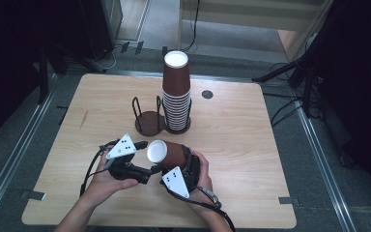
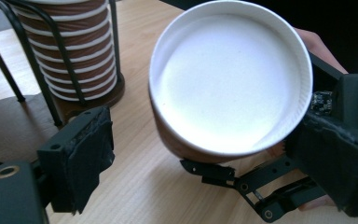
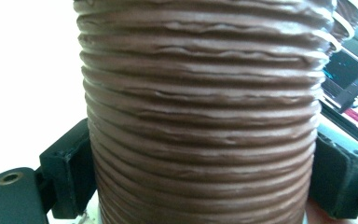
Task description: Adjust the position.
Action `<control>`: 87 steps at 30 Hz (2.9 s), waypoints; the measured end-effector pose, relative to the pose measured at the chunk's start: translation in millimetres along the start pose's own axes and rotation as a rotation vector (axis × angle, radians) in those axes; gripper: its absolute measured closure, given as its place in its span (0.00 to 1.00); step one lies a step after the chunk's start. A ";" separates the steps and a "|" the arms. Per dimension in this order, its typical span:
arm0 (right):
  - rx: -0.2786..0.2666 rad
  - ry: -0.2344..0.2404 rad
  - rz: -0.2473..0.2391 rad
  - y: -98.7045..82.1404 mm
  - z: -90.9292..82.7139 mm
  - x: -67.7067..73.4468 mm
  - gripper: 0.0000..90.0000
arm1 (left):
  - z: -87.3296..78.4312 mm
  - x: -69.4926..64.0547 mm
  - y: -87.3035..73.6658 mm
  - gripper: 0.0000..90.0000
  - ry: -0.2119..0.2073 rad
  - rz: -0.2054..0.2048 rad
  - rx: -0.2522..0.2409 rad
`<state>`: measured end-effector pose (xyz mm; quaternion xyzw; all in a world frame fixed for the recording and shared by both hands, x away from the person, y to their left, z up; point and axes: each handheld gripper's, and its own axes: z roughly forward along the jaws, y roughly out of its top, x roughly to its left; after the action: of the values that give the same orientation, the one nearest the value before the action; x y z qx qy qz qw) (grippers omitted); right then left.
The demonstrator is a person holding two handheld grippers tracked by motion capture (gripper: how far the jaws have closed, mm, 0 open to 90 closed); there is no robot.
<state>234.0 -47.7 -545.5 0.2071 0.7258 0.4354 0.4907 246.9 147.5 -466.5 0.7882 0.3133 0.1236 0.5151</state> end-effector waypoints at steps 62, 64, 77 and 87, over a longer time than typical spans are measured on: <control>-0.077 0.028 0.122 21.9 -18.0 -33.9 0.00 | -9.2 21.3 -14.2 0.26 0.080 -0.040 -0.342; -0.078 0.029 0.137 22.2 -18.5 -35.6 0.00 | -8.8 22.3 -15.2 0.26 0.105 -0.031 -0.371; -0.091 0.019 0.293 27.7 -22.1 -53.2 0.00 | -8.5 24.9 -17.6 0.26 0.138 -0.050 -0.433; -0.077 -0.047 0.415 36.0 -23.8 -59.8 0.00 | -6.3 23.0 -19.4 0.26 0.136 -0.042 -0.451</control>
<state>234.1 -82.1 -480.3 0.3435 0.6387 0.5497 0.4147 254.3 171.7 -484.0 0.6365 0.3282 0.2322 0.6582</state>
